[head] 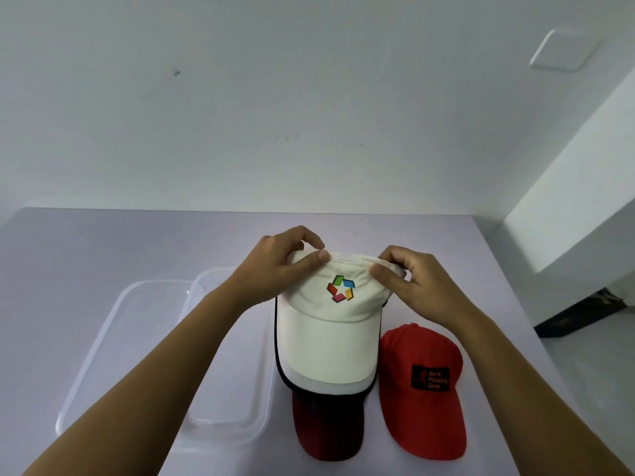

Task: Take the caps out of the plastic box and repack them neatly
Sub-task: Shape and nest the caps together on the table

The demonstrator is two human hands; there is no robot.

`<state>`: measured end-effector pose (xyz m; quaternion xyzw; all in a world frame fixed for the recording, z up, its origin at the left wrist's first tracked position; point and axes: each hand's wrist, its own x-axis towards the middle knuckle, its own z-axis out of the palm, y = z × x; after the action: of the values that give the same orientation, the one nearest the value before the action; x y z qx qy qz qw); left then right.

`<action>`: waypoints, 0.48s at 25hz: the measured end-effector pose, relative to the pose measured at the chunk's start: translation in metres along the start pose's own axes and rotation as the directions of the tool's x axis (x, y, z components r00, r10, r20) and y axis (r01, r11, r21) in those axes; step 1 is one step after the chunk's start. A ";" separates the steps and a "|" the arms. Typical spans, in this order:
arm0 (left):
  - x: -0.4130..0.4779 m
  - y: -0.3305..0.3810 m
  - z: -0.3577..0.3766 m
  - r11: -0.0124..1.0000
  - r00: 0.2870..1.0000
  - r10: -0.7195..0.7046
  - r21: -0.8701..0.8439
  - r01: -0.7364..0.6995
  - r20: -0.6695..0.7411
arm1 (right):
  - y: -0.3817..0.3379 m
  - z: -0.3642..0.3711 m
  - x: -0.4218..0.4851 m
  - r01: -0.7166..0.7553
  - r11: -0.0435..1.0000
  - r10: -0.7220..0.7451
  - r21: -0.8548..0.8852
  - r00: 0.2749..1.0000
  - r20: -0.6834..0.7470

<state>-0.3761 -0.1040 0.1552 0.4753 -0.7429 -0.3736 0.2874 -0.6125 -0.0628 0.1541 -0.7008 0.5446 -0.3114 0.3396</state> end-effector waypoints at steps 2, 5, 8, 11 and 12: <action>-0.001 0.000 0.004 0.999 1.000 0.004 0.051 -0.004 -0.002 | 0.000 0.002 0.000 -0.016 1.000 0.016 -0.008 0.997 0.076; -0.001 0.004 0.008 0.982 0.991 0.129 0.142 -0.125 -0.022 | 0.001 0.007 0.001 -0.015 1.000 0.014 0.005 0.993 0.113; -0.002 0.009 0.007 0.957 0.973 0.230 0.186 -0.221 -0.026 | 0.000 0.007 0.001 -0.064 0.989 0.044 0.137 0.989 0.139; 0.000 0.014 0.007 0.966 0.988 0.155 0.207 -0.154 0.016 | 0.000 0.011 0.003 -0.058 0.973 0.029 0.223 0.991 0.131; 0.001 0.015 0.007 0.969 0.992 0.122 0.212 -0.125 0.031 | 0.001 0.014 0.004 -0.039 0.973 0.018 0.227 0.995 0.094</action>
<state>-0.3896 -0.0986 0.1637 0.4530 -0.8094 -0.2773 0.2507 -0.6016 -0.0647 0.1454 -0.6626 0.4992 -0.3346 0.4470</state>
